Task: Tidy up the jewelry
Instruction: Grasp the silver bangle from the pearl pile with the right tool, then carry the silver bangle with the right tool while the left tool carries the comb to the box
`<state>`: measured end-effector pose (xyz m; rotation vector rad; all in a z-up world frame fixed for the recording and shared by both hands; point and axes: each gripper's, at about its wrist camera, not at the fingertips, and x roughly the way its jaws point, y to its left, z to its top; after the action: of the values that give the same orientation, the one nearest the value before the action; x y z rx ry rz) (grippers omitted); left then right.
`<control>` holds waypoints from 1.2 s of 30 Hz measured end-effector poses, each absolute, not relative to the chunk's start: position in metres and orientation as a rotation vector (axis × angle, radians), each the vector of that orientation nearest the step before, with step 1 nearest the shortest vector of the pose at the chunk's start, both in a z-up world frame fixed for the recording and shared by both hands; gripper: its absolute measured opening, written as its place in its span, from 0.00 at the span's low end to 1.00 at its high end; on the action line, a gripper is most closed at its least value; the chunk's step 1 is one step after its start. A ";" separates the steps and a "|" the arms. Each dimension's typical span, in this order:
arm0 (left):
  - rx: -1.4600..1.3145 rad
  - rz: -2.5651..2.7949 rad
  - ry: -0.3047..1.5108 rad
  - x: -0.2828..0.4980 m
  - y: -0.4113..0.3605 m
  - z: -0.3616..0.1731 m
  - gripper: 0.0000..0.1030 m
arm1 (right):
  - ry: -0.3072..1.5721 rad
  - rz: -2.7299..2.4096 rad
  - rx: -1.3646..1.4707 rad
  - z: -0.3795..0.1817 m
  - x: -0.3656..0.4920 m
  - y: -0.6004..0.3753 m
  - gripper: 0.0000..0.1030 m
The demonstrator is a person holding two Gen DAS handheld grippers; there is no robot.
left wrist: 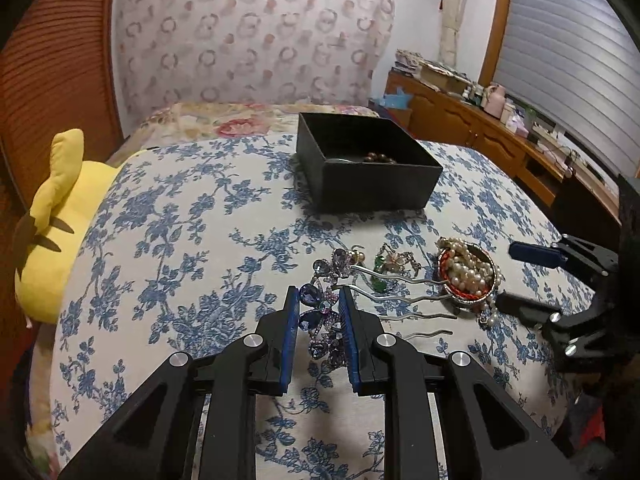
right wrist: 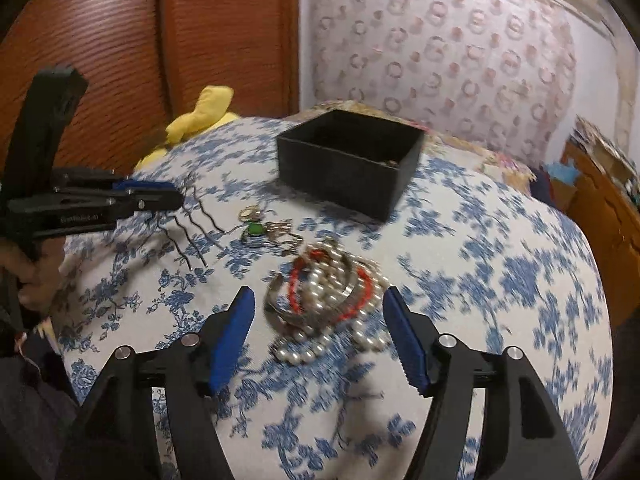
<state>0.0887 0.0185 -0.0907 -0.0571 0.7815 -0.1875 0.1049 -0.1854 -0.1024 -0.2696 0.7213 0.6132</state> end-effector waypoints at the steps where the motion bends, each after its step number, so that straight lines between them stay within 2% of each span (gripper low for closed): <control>1: -0.059 -0.186 0.780 0.088 0.020 -0.091 0.18 | 0.728 0.624 -0.287 -0.104 0.107 -0.181 0.70; 18: -0.096 -0.187 0.774 0.082 0.032 -0.093 0.18 | 0.796 0.698 -0.459 -0.115 0.134 -0.156 0.70; 19: -0.097 -0.187 0.773 0.082 0.033 -0.093 0.18 | 0.796 0.695 -0.469 -0.116 0.134 -0.155 0.69; 20: -0.098 -0.187 0.772 0.082 0.033 -0.093 0.18 | 0.794 0.690 -0.483 -0.118 0.134 -0.154 0.62; 24: -0.102 -0.187 0.773 0.082 0.034 -0.093 0.18 | 0.788 0.695 -0.468 -0.117 0.136 -0.157 0.61; 36: -0.098 -0.187 0.761 0.087 0.030 -0.086 0.18 | 0.614 0.719 -0.366 -0.089 0.126 -0.167 0.61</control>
<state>0.0869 0.0301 -0.0863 -0.0981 0.7606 -0.1869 0.1255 -0.1665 -0.0885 -0.3664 0.6144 0.7186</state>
